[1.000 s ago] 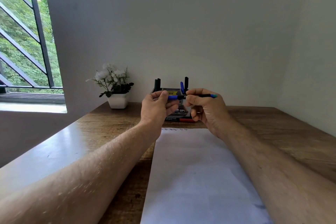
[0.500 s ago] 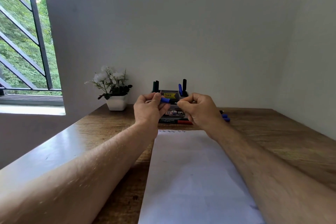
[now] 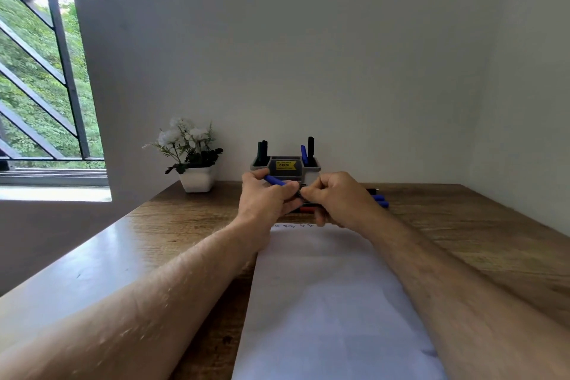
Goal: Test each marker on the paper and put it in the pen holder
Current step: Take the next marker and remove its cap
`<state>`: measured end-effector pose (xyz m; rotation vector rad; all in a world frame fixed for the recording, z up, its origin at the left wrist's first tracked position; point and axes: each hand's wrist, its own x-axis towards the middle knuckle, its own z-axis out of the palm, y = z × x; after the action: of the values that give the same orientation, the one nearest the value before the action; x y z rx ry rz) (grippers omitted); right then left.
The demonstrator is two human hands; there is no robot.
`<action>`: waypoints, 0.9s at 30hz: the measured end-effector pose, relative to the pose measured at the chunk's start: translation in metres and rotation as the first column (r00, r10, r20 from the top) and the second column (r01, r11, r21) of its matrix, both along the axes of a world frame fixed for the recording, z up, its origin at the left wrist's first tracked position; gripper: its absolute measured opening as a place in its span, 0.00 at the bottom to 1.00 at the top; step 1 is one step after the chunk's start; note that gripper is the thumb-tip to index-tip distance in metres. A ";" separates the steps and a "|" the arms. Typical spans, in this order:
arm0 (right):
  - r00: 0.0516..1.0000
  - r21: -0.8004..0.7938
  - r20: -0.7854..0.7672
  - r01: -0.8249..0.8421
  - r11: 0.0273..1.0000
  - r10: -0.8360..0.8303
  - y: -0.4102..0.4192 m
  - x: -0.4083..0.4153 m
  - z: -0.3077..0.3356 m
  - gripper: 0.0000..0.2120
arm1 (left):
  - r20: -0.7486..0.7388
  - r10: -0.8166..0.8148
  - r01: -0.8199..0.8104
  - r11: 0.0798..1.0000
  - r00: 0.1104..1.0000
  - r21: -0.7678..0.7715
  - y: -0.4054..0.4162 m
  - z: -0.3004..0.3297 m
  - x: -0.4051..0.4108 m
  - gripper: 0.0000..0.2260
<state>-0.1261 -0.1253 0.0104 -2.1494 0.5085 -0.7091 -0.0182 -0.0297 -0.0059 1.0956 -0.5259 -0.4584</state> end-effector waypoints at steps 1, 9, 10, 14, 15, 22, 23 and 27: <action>1.000 -0.030 -0.020 -0.001 1.000 0.001 -0.002 0.000 -0.001 0.10 | 0.033 0.012 -0.012 1.000 0.999 0.018 0.000 0.000 0.002 0.26; 0.974 -0.353 -0.080 0.173 0.919 -0.214 -0.019 0.002 -0.008 0.16 | 0.465 0.216 -0.236 0.972 0.859 -0.016 0.001 0.017 0.008 0.25; 0.973 -0.346 -0.084 0.175 0.922 -0.216 -0.020 0.001 -0.008 0.16 | 0.542 0.254 -0.274 0.961 0.801 -0.044 0.001 0.023 0.008 0.25; 0.968 -0.371 -0.107 0.175 0.912 -0.229 -0.020 0.004 -0.010 0.15 | 0.676 0.369 -0.336 0.923 0.638 -0.187 -0.013 0.054 0.007 0.24; 0.966 -0.375 -0.103 0.181 0.909 -0.235 -0.020 0.006 -0.010 0.15 | 0.694 0.389 -0.338 0.915 0.606 -0.218 -0.018 0.061 0.008 0.24; 0.966 -0.367 -0.118 0.174 0.914 -0.231 -0.019 0.006 -0.010 0.16 | 0.886 0.372 -0.436 0.870 0.278 -0.229 -0.058 0.065 0.022 0.21; 0.963 -0.382 -0.126 0.173 0.908 -0.237 -0.020 0.007 -0.010 0.15 | 0.903 0.344 -0.461 0.865 0.258 -0.198 -0.063 0.060 0.025 0.22; 0.963 -0.423 -0.138 0.156 0.893 -0.233 -0.022 0.009 -0.010 0.14 | 0.956 0.198 -0.553 0.832 0.218 -0.046 -0.079 0.048 0.038 0.24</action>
<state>-0.1170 -0.1468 0.0001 -2.6010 0.7372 -0.7831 0.0196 -0.1085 0.0420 1.7266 -1.2091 0.7135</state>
